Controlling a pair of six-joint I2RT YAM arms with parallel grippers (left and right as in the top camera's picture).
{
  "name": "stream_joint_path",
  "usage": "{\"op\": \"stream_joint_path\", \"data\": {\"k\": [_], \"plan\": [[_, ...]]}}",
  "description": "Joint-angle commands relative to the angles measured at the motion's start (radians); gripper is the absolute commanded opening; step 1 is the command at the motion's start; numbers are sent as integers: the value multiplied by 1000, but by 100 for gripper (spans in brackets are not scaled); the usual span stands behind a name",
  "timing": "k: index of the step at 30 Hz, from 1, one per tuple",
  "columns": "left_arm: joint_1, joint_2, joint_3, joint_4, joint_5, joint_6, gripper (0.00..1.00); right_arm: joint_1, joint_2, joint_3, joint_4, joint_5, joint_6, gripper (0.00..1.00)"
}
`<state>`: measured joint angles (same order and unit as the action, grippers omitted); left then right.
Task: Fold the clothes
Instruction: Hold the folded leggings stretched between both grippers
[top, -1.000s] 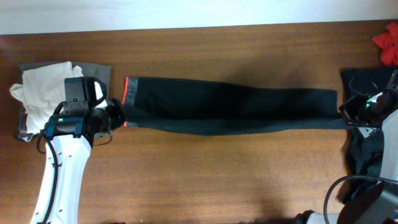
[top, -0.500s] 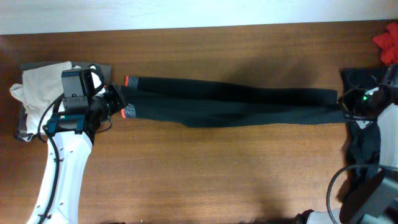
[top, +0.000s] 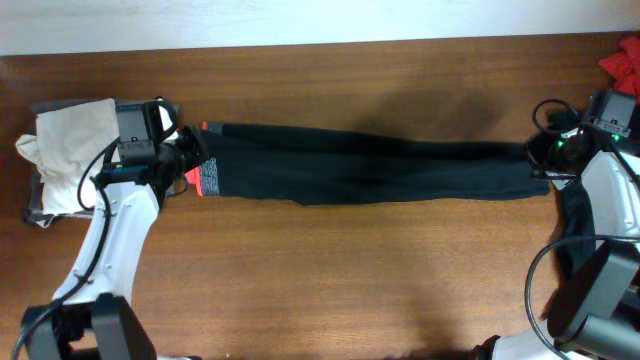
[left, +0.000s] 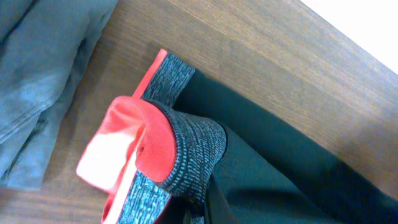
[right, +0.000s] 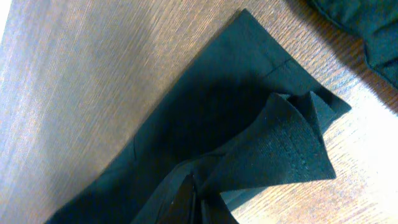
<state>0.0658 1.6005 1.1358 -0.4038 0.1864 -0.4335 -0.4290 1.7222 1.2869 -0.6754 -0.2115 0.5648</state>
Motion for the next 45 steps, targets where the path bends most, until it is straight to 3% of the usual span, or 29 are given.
{"op": "stream_joint_path", "data": {"k": [1,20,45], "plan": [[0,39,20,29,-11,16,1,5,26,21,16,29,21,4],[-32,281,20,344,-55,16,1,38,193,21,265,59,21,10],[-32,380,20,447,-79,16,1,35,267,21,355,234,20,4]]}}
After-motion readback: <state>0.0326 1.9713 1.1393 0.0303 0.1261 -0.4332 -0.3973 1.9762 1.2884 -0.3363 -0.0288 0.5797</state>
